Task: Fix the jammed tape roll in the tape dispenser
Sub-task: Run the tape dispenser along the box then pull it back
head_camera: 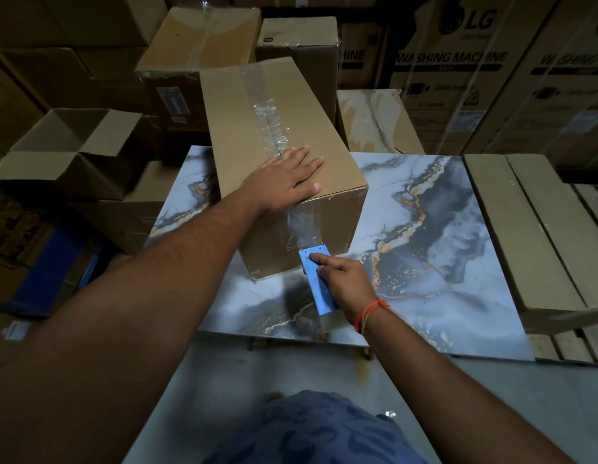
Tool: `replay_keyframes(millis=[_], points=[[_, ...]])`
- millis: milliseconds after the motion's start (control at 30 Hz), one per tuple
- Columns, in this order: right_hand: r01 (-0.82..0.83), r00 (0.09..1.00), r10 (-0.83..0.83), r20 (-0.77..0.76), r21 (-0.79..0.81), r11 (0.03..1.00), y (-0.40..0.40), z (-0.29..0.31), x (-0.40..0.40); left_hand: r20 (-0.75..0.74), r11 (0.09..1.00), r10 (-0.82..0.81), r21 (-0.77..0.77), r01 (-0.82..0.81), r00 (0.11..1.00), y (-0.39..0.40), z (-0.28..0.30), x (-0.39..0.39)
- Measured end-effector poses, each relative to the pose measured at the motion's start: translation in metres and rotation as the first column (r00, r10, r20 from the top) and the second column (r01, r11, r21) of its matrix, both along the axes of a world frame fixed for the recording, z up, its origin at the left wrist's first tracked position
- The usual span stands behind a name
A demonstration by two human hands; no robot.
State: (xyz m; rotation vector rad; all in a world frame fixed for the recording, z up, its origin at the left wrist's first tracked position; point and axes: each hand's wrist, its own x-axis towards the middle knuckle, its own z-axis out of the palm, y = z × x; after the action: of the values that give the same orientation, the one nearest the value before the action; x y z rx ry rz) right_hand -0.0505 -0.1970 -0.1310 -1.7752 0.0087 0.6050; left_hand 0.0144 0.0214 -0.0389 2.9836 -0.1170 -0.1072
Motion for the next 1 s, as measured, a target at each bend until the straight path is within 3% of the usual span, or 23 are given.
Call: replay_keyframes(millis=[300,800,933,1000], points=[[0.088,0.971,-0.089,-0.223,-0.014,0.996,0.027,0.025,0.028,0.009,1.0,0.0,0.003,0.0,1.0,0.002,-0.002,0.002],[0.098,0.973,-0.108,-0.205,-0.06,0.993,0.039,0.022,0.037,-0.008,1.0,-0.006,0.0,0.006,1.0,0.0,0.001,-0.001],[-0.098,0.982,0.044,-0.186,-0.291,0.952,0.015,0.009,0.021,-0.014,1.0,0.001,-0.013,-0.002,1.0,0.0,0.005,-0.002],[-0.076,0.995,0.044,-0.093,-0.382,0.921,-0.013,-0.015,-0.015,-0.011,1.0,0.006,-0.012,-0.006,1.0,-0.001,0.003,-0.001]])
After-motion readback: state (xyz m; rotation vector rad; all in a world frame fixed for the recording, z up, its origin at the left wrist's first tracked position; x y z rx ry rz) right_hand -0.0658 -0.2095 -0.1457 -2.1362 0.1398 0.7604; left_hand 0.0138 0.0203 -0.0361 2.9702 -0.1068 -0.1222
